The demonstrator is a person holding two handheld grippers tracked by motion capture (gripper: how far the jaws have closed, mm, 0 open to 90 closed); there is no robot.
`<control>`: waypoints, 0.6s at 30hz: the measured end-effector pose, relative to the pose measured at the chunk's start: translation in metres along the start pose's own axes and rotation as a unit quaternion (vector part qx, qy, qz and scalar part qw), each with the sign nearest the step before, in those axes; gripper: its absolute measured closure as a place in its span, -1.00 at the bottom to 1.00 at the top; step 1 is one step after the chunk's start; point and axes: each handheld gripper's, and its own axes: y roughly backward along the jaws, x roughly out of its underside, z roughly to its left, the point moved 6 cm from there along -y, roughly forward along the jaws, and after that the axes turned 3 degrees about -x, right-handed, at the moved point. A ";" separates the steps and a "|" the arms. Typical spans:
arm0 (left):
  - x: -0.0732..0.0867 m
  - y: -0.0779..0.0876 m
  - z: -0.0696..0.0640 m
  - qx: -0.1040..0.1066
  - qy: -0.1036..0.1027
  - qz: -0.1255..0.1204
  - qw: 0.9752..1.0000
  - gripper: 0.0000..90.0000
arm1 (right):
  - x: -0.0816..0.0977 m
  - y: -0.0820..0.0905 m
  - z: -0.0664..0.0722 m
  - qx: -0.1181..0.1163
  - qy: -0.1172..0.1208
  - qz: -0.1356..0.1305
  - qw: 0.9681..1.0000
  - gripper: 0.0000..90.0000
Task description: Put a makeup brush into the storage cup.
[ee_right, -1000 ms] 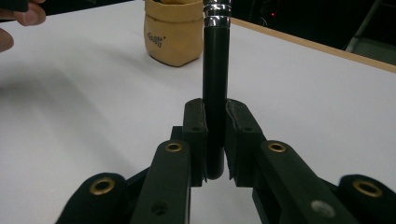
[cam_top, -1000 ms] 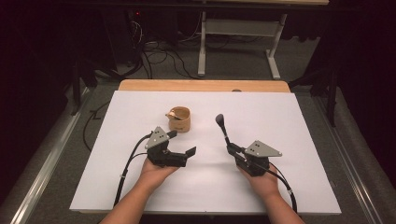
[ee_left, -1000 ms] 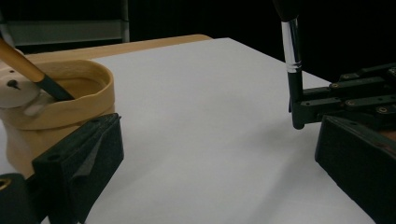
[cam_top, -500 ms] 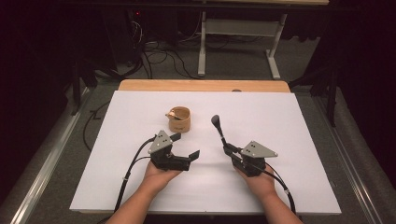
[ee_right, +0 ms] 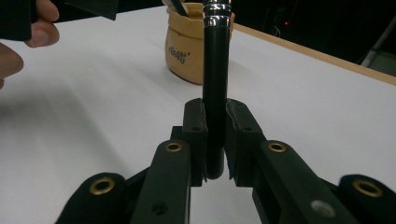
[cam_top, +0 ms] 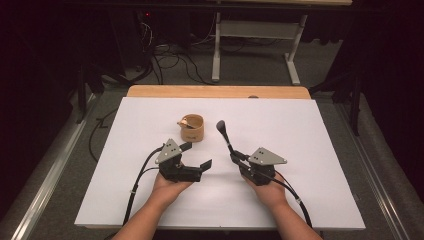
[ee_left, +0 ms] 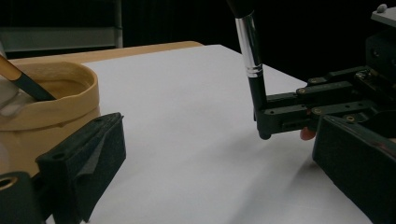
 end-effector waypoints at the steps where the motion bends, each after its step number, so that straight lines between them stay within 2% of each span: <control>1: 0.000 0.000 -0.001 0.001 0.000 0.000 1.000 -0.93 | -0.001 -0.001 0.001 0.002 0.000 0.002 1.000 0.82; 5: 0.000 0.000 -0.001 0.002 0.000 0.001 1.000 -0.93 | -0.006 -0.005 0.007 -0.002 0.009 -0.003 1.000 0.82; 9: 0.001 0.000 -0.002 0.004 0.002 0.002 1.000 -0.92 | -0.007 -0.011 0.016 -0.011 0.009 -0.007 1.000 0.82; 13: 0.000 0.000 -0.005 0.010 0.001 0.000 1.000 -0.91 | -0.008 -0.013 0.027 -0.026 0.011 -0.015 0.999 0.82; 15: 0.000 0.001 -0.007 0.014 0.002 -0.001 1.000 -0.91 | -0.007 -0.013 0.029 -0.027 0.019 -0.011 0.999 0.82; 18: -0.001 0.001 -0.008 0.017 0.005 -0.003 1.000 -0.90 | -0.008 -0.012 0.031 -0.030 0.016 -0.016 0.999 0.82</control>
